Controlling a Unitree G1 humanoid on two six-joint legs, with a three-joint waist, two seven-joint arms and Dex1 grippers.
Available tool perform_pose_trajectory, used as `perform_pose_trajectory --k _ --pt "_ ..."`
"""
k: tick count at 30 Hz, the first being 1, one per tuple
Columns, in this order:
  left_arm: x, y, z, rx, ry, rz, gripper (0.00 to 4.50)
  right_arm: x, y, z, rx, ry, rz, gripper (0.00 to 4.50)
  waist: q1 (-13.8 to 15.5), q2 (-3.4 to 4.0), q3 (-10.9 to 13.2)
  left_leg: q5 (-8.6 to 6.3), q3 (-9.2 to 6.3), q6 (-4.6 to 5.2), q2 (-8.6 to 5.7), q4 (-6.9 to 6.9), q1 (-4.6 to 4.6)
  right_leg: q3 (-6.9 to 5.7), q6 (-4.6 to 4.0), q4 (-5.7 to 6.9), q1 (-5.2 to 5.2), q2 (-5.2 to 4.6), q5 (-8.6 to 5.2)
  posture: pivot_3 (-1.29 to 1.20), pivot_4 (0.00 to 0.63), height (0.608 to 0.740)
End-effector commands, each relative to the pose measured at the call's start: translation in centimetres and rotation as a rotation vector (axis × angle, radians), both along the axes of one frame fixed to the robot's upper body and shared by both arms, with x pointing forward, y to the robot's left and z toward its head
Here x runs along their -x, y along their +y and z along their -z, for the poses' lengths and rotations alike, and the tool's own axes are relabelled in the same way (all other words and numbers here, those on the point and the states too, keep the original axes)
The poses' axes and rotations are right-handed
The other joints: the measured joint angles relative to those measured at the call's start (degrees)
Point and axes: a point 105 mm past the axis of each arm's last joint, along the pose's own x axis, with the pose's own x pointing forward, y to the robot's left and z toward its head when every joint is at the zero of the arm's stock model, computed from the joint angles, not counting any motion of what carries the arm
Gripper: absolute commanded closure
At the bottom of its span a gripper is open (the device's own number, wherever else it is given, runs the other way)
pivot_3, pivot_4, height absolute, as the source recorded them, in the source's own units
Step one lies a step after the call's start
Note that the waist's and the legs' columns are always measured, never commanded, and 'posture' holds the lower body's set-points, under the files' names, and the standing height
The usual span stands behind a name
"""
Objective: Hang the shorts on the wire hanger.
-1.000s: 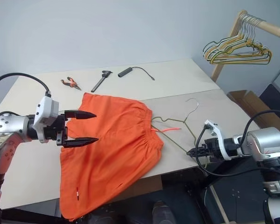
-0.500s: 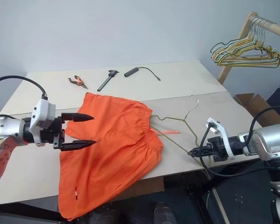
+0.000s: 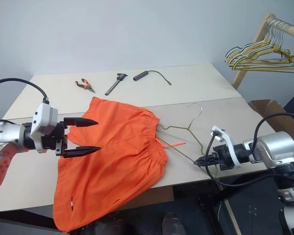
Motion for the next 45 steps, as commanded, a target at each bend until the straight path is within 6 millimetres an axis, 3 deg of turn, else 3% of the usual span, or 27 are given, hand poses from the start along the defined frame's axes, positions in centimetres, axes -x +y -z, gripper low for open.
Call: perform_pose_trajectory --k 1,11,17,25,31,39,45 --pt "0.0 0.0 -1.1 -0.012 -0.059 0.008 0.02 -0.7 -0.2 -2.0 -0.013 -0.069 -0.011 4.50 0.3 0.00 0.0 0.00 0.00 0.00 0.00 0.00 -0.01 0.00 0.00 0.00 -0.01 0.00 0.00 -0.05 0.017 0.740" --pt "0.3 0.1 -1.0 -0.009 -0.058 0.000 0.02 -0.1 -0.2 -3.4 -0.031 -0.082 -0.032 4.50 1.3 0.00 0.0 0.00 0.05 0.00 0.02 0.00 0.02 0.00 -0.01 0.00 0.00 0.04 0.00 -0.04 0.019 0.740" --pt "0.5 0.1 -0.9 -0.012 -0.055 -0.002 0.02 2.2 -0.1 -3.1 -0.042 -0.014 -0.087 4.50 1.8 0.00 0.0 -0.02 0.04 0.03 0.04 0.00 0.01 -0.03 -0.01 -0.04 0.00 0.04 -0.01 -0.03 0.017 0.740" --pt "0.7 0.1 -0.8 -0.015 -0.054 -0.005 0.02 2.8 -0.6 -3.9 -0.071 -0.014 -0.079 4.50 2.1 0.00 0.0 -0.02 0.18 0.03 0.05 0.00 0.05 -0.01 -0.03 -0.03 0.01 0.09 0.00 -0.02 0.013 0.740" --pt "0.8 0.1 -0.8 -0.016 -0.053 -0.003 0.02 2.1 -1.9 -3.4 -0.009 -0.029 -0.015 4.50 2.7 0.00 0.0 -0.02 0.30 0.02 0.05 0.00 0.05 -0.01 -0.04 -0.07 0.04 0.08 0.00 -0.02 0.017 0.740" --pt "0.9 0.3 -0.9 -0.024 -0.048 -0.002 0.02 3.2 -3.5 -4.4 -0.012 -0.023 0.020 4.50 2.8 -0.01 0.0 -0.02 0.48 0.03 0.07 0.00 0.01 -0.02 -0.04 -0.12 0.02 0.08 0.00 -0.03 0.033 0.740" --pt "1.0 0.1 -0.8 -0.026 -0.032 0.010 0.02 4.8 -2.3 -3.4 -0.037 0.032 -0.034 4.50 2.6 -0.02 0.0 -0.02 0.52 0.03 0.13 -0.01 0.06 -0.01 -0.05 -0.17 0.05 0.16 0.00 -0.04 0.048 0.740"
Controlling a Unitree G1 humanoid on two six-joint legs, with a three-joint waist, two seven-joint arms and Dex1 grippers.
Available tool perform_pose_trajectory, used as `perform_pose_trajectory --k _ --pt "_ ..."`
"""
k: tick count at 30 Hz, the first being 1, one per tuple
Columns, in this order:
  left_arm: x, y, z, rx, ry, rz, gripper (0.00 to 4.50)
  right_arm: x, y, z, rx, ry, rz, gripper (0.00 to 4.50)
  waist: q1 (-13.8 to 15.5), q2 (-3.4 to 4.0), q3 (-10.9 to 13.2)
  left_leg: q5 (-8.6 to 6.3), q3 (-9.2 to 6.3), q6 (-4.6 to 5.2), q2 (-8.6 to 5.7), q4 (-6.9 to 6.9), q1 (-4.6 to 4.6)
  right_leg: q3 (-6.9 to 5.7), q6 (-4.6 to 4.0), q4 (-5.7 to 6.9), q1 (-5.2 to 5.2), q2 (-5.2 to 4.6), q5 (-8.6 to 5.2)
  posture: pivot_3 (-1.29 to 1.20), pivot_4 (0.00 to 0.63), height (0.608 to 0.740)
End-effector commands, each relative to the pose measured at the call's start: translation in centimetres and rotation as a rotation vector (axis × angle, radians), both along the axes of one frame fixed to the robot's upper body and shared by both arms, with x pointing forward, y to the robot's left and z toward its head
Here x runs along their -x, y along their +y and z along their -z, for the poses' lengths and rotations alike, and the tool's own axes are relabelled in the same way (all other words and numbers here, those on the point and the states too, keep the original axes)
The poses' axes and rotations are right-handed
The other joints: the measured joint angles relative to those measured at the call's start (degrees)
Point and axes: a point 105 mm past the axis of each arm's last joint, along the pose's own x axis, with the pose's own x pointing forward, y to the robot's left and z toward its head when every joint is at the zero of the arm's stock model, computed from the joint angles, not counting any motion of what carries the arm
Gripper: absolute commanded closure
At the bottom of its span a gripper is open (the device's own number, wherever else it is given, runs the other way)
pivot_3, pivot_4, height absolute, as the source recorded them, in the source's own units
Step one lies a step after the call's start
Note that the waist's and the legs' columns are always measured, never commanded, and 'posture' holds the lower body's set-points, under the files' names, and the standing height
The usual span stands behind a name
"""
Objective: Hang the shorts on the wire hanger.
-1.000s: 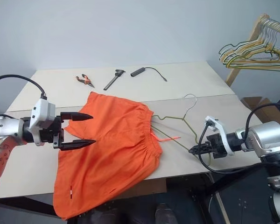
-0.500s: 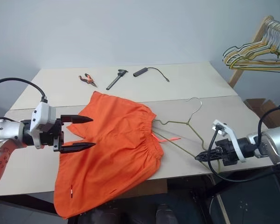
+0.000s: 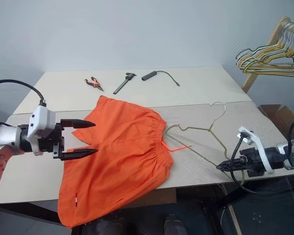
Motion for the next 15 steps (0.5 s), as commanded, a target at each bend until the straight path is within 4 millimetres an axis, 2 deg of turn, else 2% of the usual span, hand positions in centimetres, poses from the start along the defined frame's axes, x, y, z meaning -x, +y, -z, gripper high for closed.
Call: perform_pose_trajectory --k 1,9,15 --pt "0.3 -0.3 -0.9 -0.004 -0.029 0.022 0.02 0.1 1.0 -0.7 -0.035 -0.024 -0.029 4.50 -0.2 0.00 0.0 0.00 0.02 0.00 0.00 0.00 0.00 0.01 0.00 -0.01 0.00 0.00 0.00 -0.04 0.048 0.740" --pt "0.3 -0.2 -1.0 -0.012 -0.029 0.024 0.02 0.0 1.6 0.4 -0.056 -0.004 -0.027 4.50 0.0 -0.01 0.0 0.00 0.02 0.00 0.04 -0.01 -0.03 0.01 -0.04 -0.24 0.05 0.10 0.03 -0.03 0.052 0.740" --pt "0.2 -0.2 -1.0 -0.015 -0.032 0.023 0.02 -1.2 2.3 0.9 -0.064 -0.011 -0.017 4.50 -0.1 -0.01 0.0 0.00 0.02 0.00 0.05 -0.02 0.00 0.01 -0.06 -0.24 0.05 0.11 0.04 -0.03 0.051 0.740"
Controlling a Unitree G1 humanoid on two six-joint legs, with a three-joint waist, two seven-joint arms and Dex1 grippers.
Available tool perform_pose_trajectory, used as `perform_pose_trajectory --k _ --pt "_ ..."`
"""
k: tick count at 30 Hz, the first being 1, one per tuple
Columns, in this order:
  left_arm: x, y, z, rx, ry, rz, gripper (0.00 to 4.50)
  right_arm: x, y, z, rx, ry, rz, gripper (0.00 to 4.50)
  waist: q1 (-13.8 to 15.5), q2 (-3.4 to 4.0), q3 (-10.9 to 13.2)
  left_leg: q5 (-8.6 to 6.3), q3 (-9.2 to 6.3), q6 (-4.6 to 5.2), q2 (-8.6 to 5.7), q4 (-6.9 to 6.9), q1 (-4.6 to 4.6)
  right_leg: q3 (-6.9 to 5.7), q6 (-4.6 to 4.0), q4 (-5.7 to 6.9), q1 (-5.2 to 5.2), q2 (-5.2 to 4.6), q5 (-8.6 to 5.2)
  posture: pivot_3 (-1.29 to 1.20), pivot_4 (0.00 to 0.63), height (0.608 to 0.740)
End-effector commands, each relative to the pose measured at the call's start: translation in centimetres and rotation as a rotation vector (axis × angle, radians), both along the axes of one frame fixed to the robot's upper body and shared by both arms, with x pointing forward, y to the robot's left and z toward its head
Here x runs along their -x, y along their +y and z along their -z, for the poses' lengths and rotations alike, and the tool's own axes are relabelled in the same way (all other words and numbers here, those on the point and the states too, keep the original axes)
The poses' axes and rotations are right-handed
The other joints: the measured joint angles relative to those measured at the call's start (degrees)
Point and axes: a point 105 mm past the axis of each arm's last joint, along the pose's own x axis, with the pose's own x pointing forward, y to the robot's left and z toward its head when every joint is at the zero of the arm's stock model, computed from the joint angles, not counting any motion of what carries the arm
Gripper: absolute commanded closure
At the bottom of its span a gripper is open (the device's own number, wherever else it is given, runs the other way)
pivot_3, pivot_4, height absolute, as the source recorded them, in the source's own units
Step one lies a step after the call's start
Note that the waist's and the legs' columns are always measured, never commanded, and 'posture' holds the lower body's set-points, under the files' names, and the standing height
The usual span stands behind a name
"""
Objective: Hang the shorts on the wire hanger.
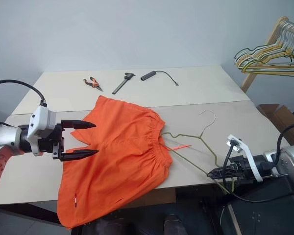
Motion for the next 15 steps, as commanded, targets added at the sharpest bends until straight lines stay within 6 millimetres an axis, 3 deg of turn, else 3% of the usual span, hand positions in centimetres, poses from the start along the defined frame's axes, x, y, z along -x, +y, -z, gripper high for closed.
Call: perform_pose_trajectory --k 1,9,15 --pt "0.1 -0.3 -0.9 -0.007 -0.039 0.020 0.02 -1.5 0.6 -0.1 0.000 -0.030 0.010 4.50 -0.1 0.00 0.0 0.00 0.01 0.00 0.02 -0.01 0.01 0.00 -0.05 -0.02 0.01 0.01 0.03 -0.03 0.050 0.740" --pt "0.2 -0.1 -0.9 -0.011 -0.043 0.016 0.02 -4.3 2.5 1.1 -0.062 -0.029 0.039 4.50 0.2 -0.01 0.0 0.00 -0.02 0.00 0.02 -0.07 -0.08 0.00 -0.08 -0.07 -0.05 0.07 0.05 -0.01 0.046 0.740" --pt "0.2 0.0 -1.0 -0.019 -0.048 0.015 0.02 -7.3 5.0 0.7 -0.166 -0.053 0.066 4.50 0.1 -0.01 0.0 0.00 -0.02 0.00 0.04 -0.09 -0.04 0.00 -0.12 -0.05 -0.04 0.11 0.08 0.01 0.038 0.740"
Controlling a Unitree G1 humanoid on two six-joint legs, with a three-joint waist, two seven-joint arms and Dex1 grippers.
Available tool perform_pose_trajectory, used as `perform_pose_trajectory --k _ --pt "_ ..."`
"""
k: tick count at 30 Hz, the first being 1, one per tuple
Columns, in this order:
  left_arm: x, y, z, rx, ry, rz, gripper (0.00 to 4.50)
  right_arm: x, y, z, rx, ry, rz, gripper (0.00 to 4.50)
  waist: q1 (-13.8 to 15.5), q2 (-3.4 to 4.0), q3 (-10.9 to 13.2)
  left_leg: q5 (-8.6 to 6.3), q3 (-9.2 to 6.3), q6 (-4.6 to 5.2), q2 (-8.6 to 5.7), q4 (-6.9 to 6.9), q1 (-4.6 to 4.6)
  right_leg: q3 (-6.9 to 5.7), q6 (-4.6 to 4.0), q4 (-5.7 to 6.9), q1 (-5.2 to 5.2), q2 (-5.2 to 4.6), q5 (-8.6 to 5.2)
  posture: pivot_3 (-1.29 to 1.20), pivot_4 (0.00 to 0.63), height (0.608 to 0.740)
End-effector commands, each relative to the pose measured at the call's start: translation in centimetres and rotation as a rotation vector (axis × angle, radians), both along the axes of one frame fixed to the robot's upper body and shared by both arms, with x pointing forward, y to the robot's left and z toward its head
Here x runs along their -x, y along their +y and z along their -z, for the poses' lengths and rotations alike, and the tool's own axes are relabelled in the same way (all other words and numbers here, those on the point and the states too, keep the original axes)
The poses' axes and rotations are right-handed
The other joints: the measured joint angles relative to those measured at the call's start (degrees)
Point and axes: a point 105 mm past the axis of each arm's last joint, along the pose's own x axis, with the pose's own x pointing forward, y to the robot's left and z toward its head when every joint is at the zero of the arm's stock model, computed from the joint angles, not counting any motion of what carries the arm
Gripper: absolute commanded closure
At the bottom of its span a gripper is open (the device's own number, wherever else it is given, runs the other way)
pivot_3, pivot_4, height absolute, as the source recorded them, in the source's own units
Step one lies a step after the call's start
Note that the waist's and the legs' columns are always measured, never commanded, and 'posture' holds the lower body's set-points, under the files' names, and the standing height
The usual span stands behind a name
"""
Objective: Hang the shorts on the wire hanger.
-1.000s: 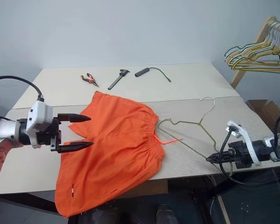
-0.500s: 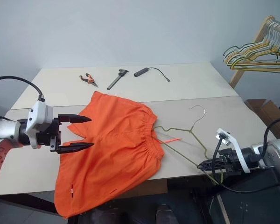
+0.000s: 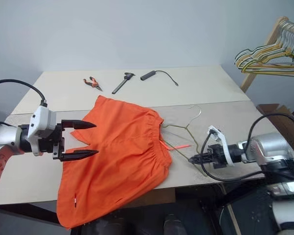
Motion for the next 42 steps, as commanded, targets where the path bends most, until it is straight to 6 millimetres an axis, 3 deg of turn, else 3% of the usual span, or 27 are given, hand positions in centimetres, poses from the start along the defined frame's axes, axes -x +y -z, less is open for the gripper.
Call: perform_pose_trajectory --k 1,9,14,18,21,23,27,32,37,40,42 --pt "0.1 0.1 -1.1 -0.015 -0.049 0.007 0.02 -1.3 1.3 -1.0 -0.038 -0.050 -0.027 4.50 0.1 0.00 0.0 0.00 -0.01 0.00 0.01 -0.01 -0.01 0.00 -0.01 0.00 -0.02 0.01 0.00 0.01 0.037 0.740" --pt "0.3 0.2 -1.1 -0.028 -0.057 0.003 0.02 -3.8 3.4 0.2 -0.065 -0.064 0.004 4.50 0.4 0.00 0.0 0.00 -0.07 -0.01 -0.01 -0.04 -0.06 -0.03 -0.03 0.02 -0.05 0.02 0.03 0.04 0.025 0.740" --pt "0.4 0.3 -1.3 -0.032 -0.062 -0.004 0.02 -5.2 2.6 -1.9 -0.082 -0.141 0.049 4.50 0.6 0.01 0.0 0.00 -0.11 -0.01 -0.01 -0.06 -0.07 -0.03 -0.03 0.02 -0.06 0.02 0.03 0.05 0.030 0.740" --pt "0.4 0.3 -1.2 -0.032 -0.063 -0.006 0.02 -4.5 1.5 -4.3 -0.094 -0.188 0.036 4.50 1.4 0.02 0.0 0.00 -0.21 -0.01 -0.01 -0.07 -0.11 -0.04 -0.03 0.01 -0.09 0.01 0.03 0.05 0.030 0.740" --pt "0.2 0.1 -1.2 -0.028 -0.066 0.003 0.02 -4.3 1.3 -4.4 -0.035 -0.245 0.011 4.50 1.6 0.02 0.0 0.00 -0.17 -0.01 0.00 -0.08 -0.10 -0.06 -0.03 0.01 -0.11 0.01 0.03 0.03 0.030 0.740" --pt "-0.2 0.0 -1.4 -0.029 -0.076 0.014 0.02 -5.1 1.7 -5.5 0.049 -0.381 -0.020 4.50 1.5 0.02 0.0 0.00 -0.12 -0.01 0.02 -0.07 -0.06 -0.07 -0.04 0.01 -0.07 0.03 0.03 -0.01 0.026 0.740" --pt "-1.4 0.0 -2.7 -0.038 -0.129 0.034 0.02 -6.4 3.6 -8.8 0.268 -0.709 -0.126 4.50 1.0 0.03 0.0 0.02 -0.04 -0.05 0.02 -0.06 -0.06 -0.06 -0.07 0.05 -0.11 0.05 0.06 -0.04 0.021 0.740" --pt "-3.9 1.4 -6.2 -0.108 -0.262 0.039 0.02 -6.6 7.7 -11.5 0.452 -1.017 -0.291 4.50 -0.5 0.02 0.0 0.03 -0.05 -0.07 0.02 -0.07 -0.18 -0.07 -0.07 0.04 -0.21 0.09 0.06 -0.08 0.000 0.740" --pt "-6.4 2.3 -10.2 -0.196 -0.411 0.063 0.02 -4.4 12.5 -12.4 0.433 -1.160 -0.485 4.50 -1.9 -0.01 -0.1 0.02 -0.10 -0.08 0.00 -0.04 -0.31 -0.14 -0.06 -0.02 -0.24 0.08 0.06 -0.10 0.000 0.740" --pt "-7.1 2.2 -10.7 -0.246 -0.435 0.106 0.02 -3.6 13.6 -12.6 0.428 -1.178 -0.548 4.50 -2.8 0.00 -0.1 0.02 -0.14 -0.08 -0.02 0.00 -0.39 -0.14 -0.05 0.04 -0.30 0.06 0.06 -0.10 0.000 0.740" --pt "-7.4 1.9 -10.0 -0.313 -0.413 0.171 0.02 -3.2 14.2 -12.9 0.422 -1.190 -0.592 4.50 -3.3 0.00 -0.1 0.02 -0.21 -0.08 -0.02 0.02 -0.43 -0.19 -0.04 0.06 -0.30 0.05 0.06 -0.11 0.000 0.740"
